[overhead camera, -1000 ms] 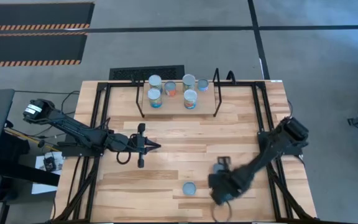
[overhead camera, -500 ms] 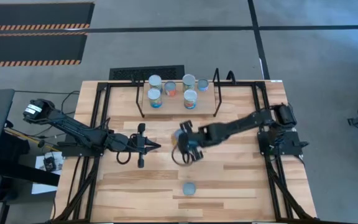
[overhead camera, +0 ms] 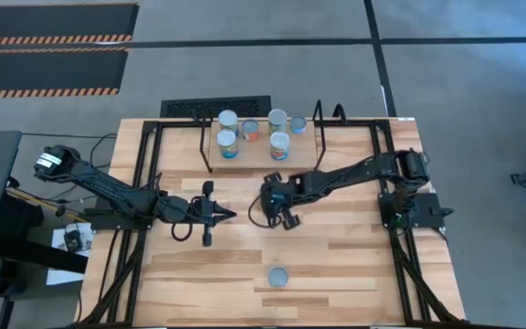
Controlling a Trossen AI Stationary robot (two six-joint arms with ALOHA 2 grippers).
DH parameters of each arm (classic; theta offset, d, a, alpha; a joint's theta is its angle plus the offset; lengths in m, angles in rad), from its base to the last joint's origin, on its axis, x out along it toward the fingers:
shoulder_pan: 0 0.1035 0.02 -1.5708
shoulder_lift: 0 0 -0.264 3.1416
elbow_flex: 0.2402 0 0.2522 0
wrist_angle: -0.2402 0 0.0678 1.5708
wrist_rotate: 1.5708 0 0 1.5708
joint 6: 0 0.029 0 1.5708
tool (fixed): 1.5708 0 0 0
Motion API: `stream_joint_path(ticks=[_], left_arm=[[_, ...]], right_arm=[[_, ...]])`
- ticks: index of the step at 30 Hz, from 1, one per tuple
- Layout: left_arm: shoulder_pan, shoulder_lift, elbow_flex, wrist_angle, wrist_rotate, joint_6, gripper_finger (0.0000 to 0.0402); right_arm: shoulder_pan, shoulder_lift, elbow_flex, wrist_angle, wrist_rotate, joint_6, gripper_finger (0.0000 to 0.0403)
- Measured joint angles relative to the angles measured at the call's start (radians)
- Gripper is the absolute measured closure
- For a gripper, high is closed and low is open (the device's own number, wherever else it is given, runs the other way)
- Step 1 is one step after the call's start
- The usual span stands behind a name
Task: Pick and place cans onto a shelf
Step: Put the canned beans on the shelf
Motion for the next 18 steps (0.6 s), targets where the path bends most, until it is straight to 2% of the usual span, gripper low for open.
stream_joint_path(ticks=[7, 18], left_arm=[[0.000, 0.000, 0.000, 0.002, 0.001, 0.006, 0.0397], [0.000, 0.000, 0.001, -0.012, 0.004, 0.024, 0.0397]], right_arm=[[0.030, 0.040, 0.001, 0.042, 0.032, 0.023, 0.0380], [0.060, 0.032, 0.001, 0.131, 0.079, 0.105, 0.0310]])
